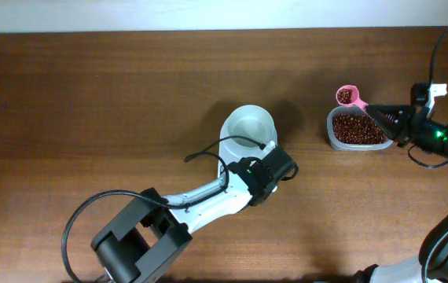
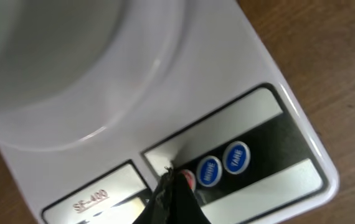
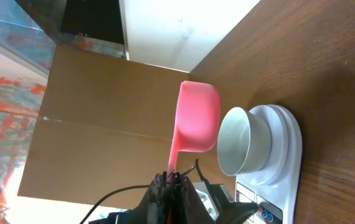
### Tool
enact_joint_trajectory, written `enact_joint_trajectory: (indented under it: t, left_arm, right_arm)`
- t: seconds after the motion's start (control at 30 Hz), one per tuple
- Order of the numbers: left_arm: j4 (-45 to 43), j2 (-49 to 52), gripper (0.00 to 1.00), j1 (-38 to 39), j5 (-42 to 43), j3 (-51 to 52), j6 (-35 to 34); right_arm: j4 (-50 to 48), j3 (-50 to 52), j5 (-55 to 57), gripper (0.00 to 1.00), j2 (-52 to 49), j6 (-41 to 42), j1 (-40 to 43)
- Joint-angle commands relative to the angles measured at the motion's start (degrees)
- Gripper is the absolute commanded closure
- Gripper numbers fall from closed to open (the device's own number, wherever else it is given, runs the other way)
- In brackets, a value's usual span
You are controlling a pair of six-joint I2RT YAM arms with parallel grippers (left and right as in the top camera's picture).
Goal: Scoop and weigh 50g on scale
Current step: 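Lift the filled scoop out of the bean tub with the right gripper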
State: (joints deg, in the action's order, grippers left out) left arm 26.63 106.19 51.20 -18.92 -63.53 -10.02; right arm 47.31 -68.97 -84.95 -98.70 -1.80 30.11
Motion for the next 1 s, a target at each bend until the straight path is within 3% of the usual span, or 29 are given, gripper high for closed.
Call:
enact_joint_trajectory:
  t: [0.0,0.4,0.97]
  left_arm:
    - [-0.04,-0.17,1.00,0.04,-2.51,-2.27,0.94]
    - [0.02,-0.13,1.00,0.04,2.67,-2.19,2.69]
    - [0.57,2.12,1.00,0.04,2.19,-1.99,2.64]
  right_arm:
    - [0.02,0.28,0.13,0.96,-0.37,-1.22,-0.48]
    - [0.02,0.28,0.15,0.96,-0.35,-1.22,-0.48]
    - [0.48,0.28,2.51,0.96,-0.37,-1.20,-0.48]
